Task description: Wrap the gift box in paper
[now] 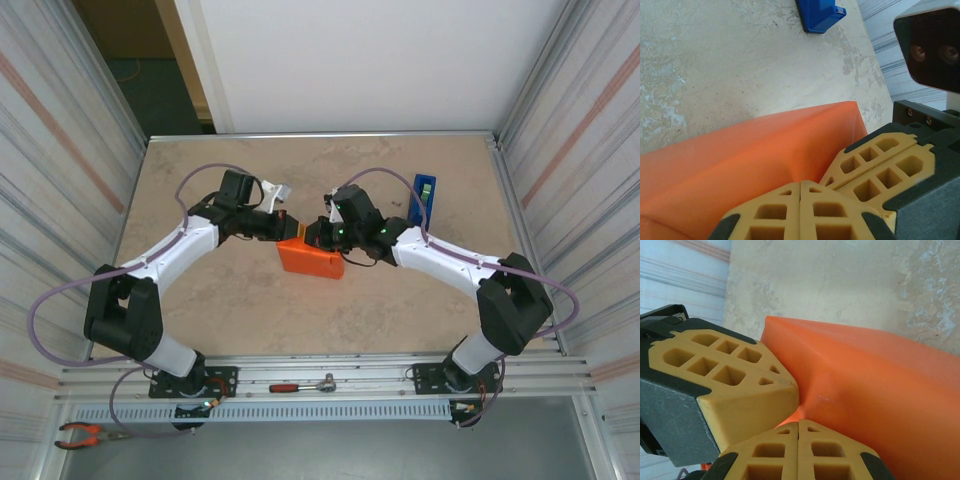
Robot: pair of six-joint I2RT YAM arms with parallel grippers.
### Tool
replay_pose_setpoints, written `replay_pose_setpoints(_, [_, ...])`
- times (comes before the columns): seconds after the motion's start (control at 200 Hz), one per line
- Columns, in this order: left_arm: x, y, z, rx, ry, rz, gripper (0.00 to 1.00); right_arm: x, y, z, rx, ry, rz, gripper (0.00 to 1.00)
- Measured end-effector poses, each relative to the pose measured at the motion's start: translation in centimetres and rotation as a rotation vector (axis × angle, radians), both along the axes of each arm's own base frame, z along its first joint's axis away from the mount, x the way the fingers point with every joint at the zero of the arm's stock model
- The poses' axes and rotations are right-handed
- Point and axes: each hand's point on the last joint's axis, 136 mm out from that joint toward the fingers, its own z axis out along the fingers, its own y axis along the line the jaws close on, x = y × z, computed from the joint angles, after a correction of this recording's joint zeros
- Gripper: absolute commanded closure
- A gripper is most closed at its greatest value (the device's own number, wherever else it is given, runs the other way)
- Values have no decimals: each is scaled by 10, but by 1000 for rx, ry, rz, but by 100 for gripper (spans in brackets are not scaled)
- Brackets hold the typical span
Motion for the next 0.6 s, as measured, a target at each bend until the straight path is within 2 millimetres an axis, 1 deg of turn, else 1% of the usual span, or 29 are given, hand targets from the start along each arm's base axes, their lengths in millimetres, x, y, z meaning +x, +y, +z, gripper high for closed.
replay_pose_setpoints(0.185, [0, 0, 0, 0, -1, 0, 100, -2, 0, 0, -22, -7, 2, 100])
replay_pose_setpoints(0.596, [-2, 0, 0, -6, -1, -4, 100, -15, 2, -3, -114, -51, 21, 100])
